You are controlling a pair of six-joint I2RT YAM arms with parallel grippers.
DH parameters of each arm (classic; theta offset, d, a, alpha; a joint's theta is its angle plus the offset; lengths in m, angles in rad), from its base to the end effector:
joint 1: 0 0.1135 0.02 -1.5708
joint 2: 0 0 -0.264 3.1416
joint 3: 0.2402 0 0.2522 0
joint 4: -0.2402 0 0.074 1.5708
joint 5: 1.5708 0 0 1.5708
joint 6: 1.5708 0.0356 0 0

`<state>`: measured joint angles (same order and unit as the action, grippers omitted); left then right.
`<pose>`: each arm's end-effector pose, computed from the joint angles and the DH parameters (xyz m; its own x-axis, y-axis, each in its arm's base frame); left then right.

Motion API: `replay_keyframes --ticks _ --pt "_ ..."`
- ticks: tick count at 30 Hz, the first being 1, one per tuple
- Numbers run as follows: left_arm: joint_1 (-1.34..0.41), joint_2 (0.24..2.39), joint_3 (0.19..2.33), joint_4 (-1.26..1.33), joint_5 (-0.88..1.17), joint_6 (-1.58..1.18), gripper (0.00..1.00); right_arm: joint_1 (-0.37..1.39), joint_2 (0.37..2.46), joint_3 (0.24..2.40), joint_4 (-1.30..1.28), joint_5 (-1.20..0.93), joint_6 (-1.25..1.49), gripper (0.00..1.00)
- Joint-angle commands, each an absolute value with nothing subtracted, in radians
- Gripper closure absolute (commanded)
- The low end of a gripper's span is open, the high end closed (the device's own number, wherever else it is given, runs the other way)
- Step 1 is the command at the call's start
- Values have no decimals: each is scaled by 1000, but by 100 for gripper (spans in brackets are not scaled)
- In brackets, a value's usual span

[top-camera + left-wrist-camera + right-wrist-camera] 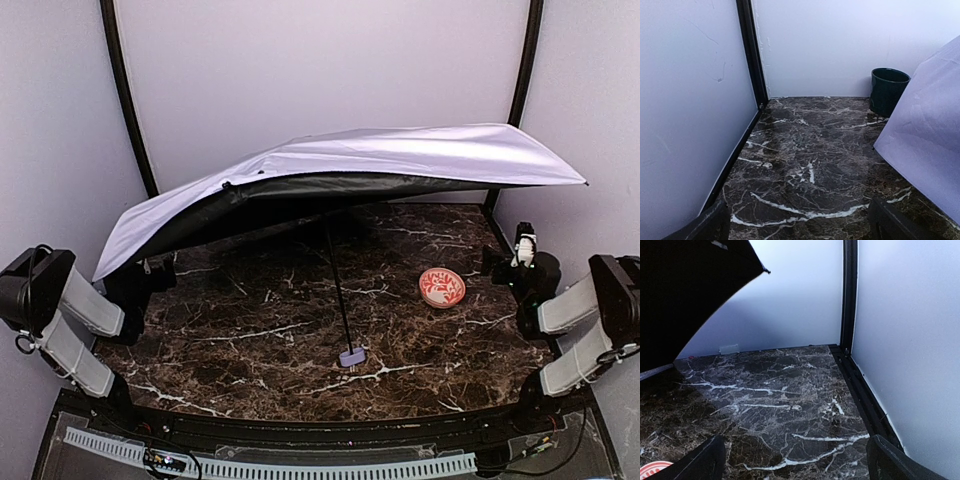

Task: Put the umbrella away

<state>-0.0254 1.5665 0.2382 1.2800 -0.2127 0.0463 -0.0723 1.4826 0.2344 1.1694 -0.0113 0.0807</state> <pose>0.2447 0.0013 0.1489 -0.0568 0.0467 -0.9973 -0.1835 0.9814 0.0564 0.2400 -0.0170 0.1545 -0.0733 0.0861 -0.9936 0.0671 0.9944 0.0813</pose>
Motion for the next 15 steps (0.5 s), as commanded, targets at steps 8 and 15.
replay_keyframes --ticks 8,15 --pt "-38 1287 313 852 -499 -120 2 -34 1249 414 719 -411 315 10" --pt "-81 1322 456 531 -606 -220 5 300 1164 404 619 -440 330 14"
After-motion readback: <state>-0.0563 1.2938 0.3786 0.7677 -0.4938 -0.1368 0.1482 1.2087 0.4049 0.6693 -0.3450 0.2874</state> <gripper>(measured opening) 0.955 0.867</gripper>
